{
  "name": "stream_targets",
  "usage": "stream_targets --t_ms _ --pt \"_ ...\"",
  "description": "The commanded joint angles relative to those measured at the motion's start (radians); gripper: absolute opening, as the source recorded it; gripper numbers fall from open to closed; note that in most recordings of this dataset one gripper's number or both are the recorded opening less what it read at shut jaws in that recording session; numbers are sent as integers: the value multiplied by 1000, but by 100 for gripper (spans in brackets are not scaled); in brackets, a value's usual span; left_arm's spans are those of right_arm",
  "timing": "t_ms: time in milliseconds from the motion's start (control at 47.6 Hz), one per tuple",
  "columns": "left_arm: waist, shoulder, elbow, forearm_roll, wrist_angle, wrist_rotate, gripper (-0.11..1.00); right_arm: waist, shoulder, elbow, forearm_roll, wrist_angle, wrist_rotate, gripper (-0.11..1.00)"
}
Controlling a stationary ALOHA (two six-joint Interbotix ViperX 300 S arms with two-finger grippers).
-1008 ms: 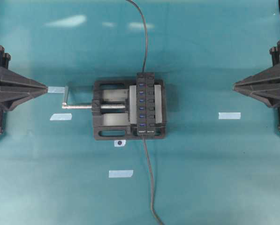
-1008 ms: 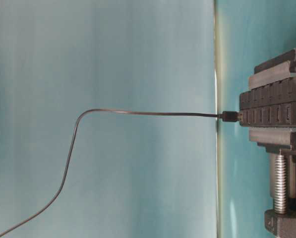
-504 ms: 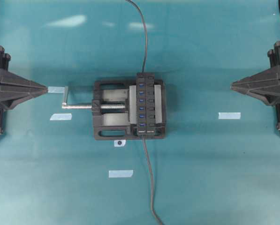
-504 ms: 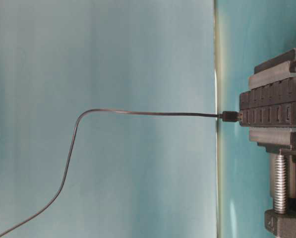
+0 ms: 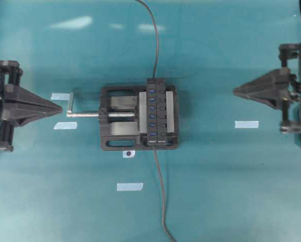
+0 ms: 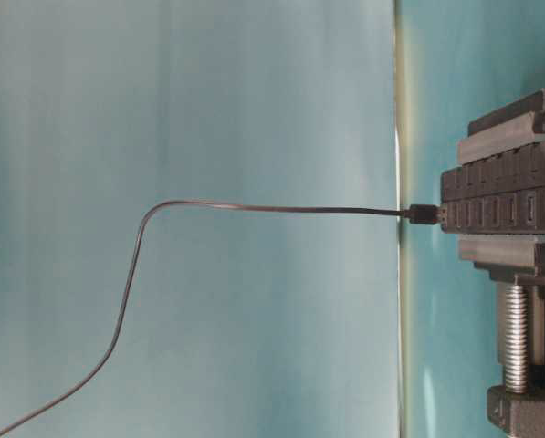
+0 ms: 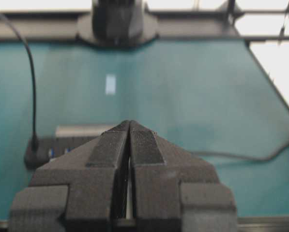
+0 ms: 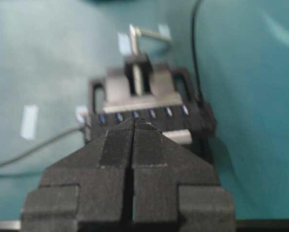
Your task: Insert the USB into the front port of the fixed hub.
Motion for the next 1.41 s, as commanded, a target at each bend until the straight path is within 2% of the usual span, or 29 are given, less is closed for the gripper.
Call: stream_targets --t_ms 0,357,546,987,1386 --pt "0 3 -34 2 32 2 0 -15 51 -57 -12 26 3 -4" --pt "0 -11 -49 2 95 2 0 -64 264 -155 -21 31 -9 -4" --pt "0 -6 -61 2 135 2 0 -83 337 -202 -21 35 -43 -4" --pt "-3 -6 -64 2 140 0 0 -124 499 -281 -23 38 -101 -4" --pt "-2 -5 -66 2 152 0 0 -130 649 -365 -23 58 -150 -4"
